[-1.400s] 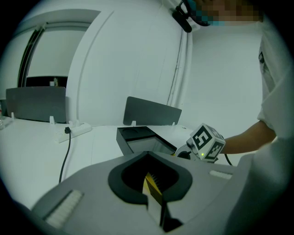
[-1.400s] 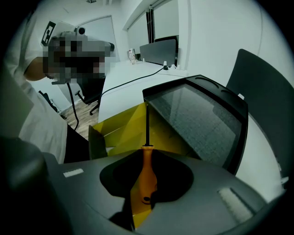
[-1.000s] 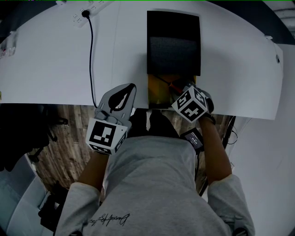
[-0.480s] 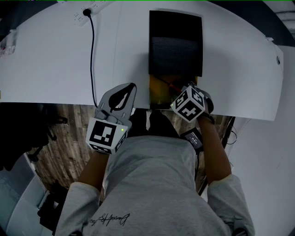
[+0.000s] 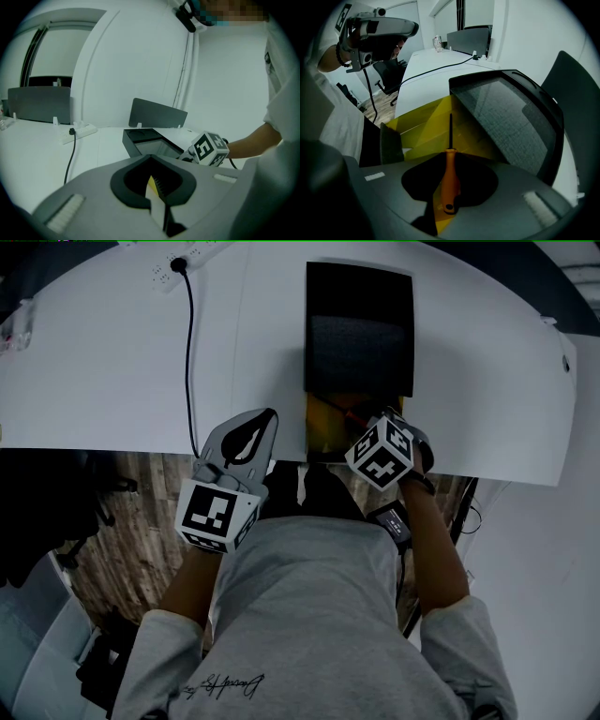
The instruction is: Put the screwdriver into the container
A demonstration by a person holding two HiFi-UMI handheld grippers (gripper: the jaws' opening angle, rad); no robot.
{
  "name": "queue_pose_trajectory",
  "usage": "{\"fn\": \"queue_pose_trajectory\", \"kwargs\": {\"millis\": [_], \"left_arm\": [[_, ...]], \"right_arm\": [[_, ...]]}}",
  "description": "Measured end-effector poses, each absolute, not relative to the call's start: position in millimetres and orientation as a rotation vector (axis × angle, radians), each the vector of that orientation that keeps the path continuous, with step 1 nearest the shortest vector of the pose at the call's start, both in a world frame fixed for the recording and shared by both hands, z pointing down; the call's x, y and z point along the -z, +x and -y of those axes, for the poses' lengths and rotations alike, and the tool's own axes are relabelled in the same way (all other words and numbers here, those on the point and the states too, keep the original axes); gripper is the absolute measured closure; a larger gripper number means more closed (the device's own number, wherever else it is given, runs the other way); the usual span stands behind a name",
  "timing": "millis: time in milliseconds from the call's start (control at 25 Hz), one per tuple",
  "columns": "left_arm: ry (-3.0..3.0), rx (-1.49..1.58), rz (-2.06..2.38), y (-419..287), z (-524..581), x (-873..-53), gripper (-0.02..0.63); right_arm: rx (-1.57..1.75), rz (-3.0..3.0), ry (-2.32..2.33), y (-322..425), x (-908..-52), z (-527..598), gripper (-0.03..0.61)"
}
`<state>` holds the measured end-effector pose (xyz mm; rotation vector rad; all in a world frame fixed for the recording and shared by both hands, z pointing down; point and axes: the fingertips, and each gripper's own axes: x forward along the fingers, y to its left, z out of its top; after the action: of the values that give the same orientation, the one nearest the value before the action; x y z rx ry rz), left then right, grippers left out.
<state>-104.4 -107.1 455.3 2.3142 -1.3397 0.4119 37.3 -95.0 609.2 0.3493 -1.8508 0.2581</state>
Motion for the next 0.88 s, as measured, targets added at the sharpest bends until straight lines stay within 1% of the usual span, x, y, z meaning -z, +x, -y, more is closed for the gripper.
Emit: {"fn": "queue_pose_trajectory", "kwargs": {"millis": [400,680,880], "left_arm": [[2.315,-0.414,1.341,-106,108,-455,0.612],[2.325,-0.416,1.336,-103,110,-453,0.613],[2.341,-0.417,1.324,-98,112,-449,0.612]], "right_arm": [[-0.231,1.837,0.364,37,-611,96,0.48],[-0.258,1.87,0.4,37,-603,99,0.449],[-0.285,1.917,0.431,34,-590,101,0.448]]}}
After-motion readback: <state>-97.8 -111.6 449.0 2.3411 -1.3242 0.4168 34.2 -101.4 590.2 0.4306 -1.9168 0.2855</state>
